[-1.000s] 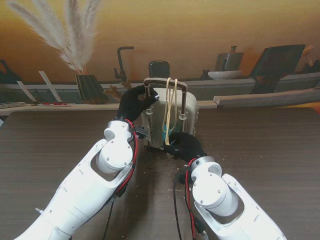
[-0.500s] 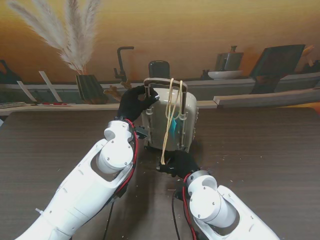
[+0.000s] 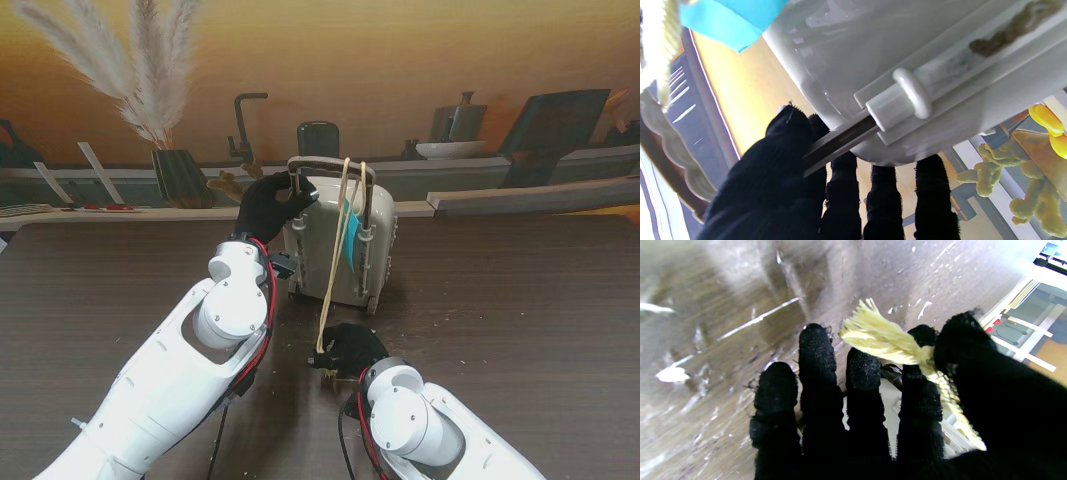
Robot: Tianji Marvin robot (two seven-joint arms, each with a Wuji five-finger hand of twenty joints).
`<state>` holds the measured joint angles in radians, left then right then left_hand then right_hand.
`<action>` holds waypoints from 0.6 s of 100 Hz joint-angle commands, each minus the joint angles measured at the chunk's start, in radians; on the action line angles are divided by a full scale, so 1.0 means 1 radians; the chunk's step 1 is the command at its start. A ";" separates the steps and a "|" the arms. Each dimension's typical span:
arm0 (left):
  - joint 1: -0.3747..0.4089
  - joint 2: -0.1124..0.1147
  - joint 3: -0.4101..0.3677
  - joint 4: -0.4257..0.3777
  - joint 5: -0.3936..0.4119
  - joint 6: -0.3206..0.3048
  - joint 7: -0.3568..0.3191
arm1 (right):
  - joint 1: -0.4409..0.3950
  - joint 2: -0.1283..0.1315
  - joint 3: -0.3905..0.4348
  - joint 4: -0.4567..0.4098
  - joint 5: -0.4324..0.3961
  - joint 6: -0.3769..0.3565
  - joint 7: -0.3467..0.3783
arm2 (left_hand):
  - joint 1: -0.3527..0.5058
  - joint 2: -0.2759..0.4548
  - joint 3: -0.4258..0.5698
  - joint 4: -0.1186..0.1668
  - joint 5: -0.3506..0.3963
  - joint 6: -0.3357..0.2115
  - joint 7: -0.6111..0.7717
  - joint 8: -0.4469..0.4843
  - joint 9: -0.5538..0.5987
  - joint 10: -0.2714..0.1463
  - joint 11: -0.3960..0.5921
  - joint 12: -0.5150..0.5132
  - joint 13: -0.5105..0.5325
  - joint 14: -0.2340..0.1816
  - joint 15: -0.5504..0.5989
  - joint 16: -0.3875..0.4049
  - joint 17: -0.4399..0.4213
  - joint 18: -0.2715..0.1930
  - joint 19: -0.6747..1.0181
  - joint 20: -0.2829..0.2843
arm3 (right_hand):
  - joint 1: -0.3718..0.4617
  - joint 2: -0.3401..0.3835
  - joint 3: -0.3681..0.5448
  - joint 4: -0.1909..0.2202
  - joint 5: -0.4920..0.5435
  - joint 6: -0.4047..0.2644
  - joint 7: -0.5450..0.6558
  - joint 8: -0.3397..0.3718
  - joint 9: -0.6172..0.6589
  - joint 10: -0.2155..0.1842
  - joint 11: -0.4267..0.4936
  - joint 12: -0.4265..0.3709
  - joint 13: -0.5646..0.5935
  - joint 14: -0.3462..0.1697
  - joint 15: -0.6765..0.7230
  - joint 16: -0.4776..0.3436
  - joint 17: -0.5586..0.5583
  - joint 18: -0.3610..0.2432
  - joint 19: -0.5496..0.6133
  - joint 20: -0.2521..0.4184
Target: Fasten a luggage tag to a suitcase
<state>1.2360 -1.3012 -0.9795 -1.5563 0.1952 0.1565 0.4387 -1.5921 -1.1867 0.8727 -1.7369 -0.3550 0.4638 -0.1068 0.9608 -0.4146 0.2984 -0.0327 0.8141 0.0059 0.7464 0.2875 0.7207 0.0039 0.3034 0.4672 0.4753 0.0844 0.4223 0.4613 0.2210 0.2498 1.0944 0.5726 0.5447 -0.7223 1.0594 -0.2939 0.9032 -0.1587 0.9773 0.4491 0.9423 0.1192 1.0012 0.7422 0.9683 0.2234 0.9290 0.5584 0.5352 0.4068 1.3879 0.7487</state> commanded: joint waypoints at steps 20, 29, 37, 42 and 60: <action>0.028 -0.004 0.013 0.018 -0.007 0.026 -0.027 | 0.008 0.000 -0.014 0.040 0.002 0.014 0.013 | 0.093 0.037 0.016 0.016 0.046 0.055 -0.004 -0.017 0.149 0.164 0.117 0.095 0.149 0.115 0.302 0.111 0.027 -0.044 0.054 0.004 | 0.040 0.040 0.005 0.017 0.055 -0.060 0.047 0.033 0.021 -0.020 -0.002 -0.004 0.035 -0.014 -0.001 0.001 0.011 -0.008 -0.005 -0.010; 0.029 -0.005 0.013 0.016 -0.008 0.028 -0.026 | 0.012 -0.002 -0.018 0.050 0.004 0.015 0.011 | 0.094 0.036 0.015 0.017 0.047 0.056 -0.006 -0.019 0.151 0.165 0.117 0.095 0.150 0.115 0.303 0.111 0.030 -0.044 0.055 0.004 | 0.038 0.041 0.005 0.016 0.053 -0.062 0.046 0.033 0.020 -0.018 -0.003 -0.005 0.034 -0.014 -0.002 0.001 0.011 -0.008 -0.005 -0.011; 0.029 -0.005 0.012 0.016 -0.006 0.030 -0.024 | 0.013 -0.004 -0.020 0.057 0.007 0.015 0.006 | 0.094 0.036 0.016 0.017 0.047 0.056 -0.007 -0.020 0.150 0.165 0.116 0.094 0.148 0.116 0.303 0.111 0.029 -0.044 0.055 0.004 | 0.035 0.040 0.005 0.016 0.050 -0.067 0.044 0.032 0.019 -0.018 -0.004 -0.006 0.032 -0.014 -0.003 0.000 0.010 -0.008 -0.005 -0.011; 0.030 -0.006 0.013 0.017 -0.007 0.031 -0.021 | 0.013 -0.006 -0.021 0.060 0.008 0.014 0.001 | 0.094 0.036 0.016 0.018 0.047 0.055 -0.007 -0.020 0.149 0.163 0.115 0.094 0.147 0.113 0.302 0.111 0.029 -0.044 0.054 0.004 | 0.033 0.041 0.005 0.015 0.047 -0.070 0.040 0.029 0.018 -0.018 -0.005 -0.007 0.032 -0.015 -0.004 0.000 0.010 -0.008 -0.006 -0.012; 0.032 -0.008 0.013 0.019 -0.011 0.024 -0.016 | 0.006 -0.008 -0.015 0.060 0.013 0.010 -0.007 | 0.036 0.018 0.049 0.030 0.001 0.043 -0.043 -0.003 0.087 0.159 0.125 0.022 0.109 0.103 0.287 0.109 -0.004 -0.065 0.029 -0.008 | -0.021 0.048 -0.003 0.008 -0.088 0.004 -0.056 -0.060 -0.042 -0.007 -0.043 -0.027 -0.015 -0.011 -0.044 -0.015 -0.030 -0.020 -0.038 -0.027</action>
<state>1.2419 -1.3061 -0.9793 -1.5629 0.1925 0.1680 0.4492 -1.5782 -1.1934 0.8528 -1.6760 -0.3461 0.4751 -0.1240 0.9608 -0.4147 0.2983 -0.0238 0.8148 0.0060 0.7360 0.2873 0.7210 -0.0014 0.3033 0.4672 0.4753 0.0845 0.4223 0.4613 0.2193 0.2496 1.0945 0.5723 0.5442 -0.6908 1.0594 -0.2939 0.8598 -0.1580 0.9391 0.4336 0.9391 0.1192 0.9778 0.7302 0.9676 0.2223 0.9037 0.5584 0.5278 0.3996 1.3643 0.7357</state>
